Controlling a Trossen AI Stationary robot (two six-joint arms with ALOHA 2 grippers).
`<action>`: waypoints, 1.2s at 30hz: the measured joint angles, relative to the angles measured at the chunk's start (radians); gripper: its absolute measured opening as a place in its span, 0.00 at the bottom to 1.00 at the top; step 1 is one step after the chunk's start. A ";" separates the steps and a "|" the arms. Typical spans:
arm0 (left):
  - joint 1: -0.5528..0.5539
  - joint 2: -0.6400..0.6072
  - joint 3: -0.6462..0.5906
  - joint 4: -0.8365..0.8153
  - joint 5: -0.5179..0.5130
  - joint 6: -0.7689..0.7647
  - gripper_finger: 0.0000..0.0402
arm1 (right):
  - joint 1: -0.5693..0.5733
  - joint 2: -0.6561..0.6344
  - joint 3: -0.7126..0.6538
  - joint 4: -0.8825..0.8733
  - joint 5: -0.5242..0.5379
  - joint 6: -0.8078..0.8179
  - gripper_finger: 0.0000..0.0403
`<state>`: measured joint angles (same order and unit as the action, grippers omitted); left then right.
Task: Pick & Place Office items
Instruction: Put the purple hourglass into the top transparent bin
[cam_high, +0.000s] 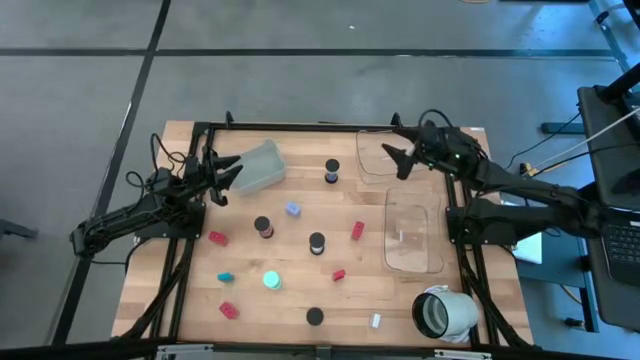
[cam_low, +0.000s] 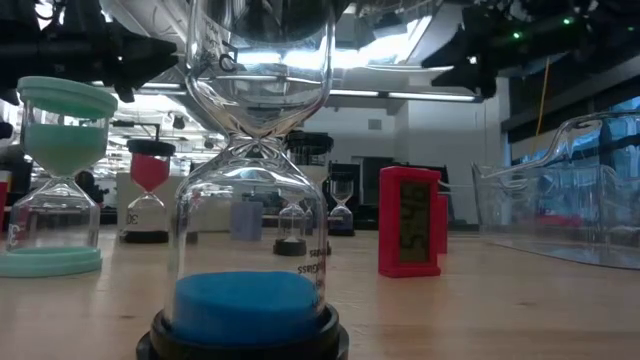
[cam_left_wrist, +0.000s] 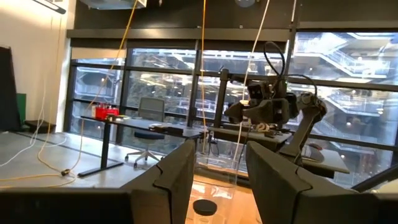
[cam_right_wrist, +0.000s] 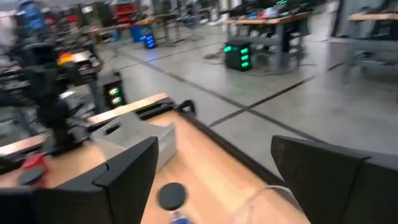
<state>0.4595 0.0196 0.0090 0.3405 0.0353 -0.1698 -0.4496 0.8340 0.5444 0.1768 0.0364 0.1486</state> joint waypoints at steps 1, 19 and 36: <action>0.000 0.000 0.000 0.000 0.001 0.000 0.35 | 0.000 0.017 0.015 0.000 -0.023 0.000 0.78; 0.000 0.000 0.000 -0.045 0.056 -0.036 0.35 | 0.031 0.334 0.187 0.016 -0.399 0.022 0.83; 0.000 0.000 0.000 -0.055 -0.014 0.068 0.35 | 0.065 0.684 0.346 0.017 -0.392 -0.320 0.85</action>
<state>0.4595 0.0196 0.0090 0.2859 0.0210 -0.1015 -0.3843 1.5179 0.8903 0.1937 -0.3560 -0.1715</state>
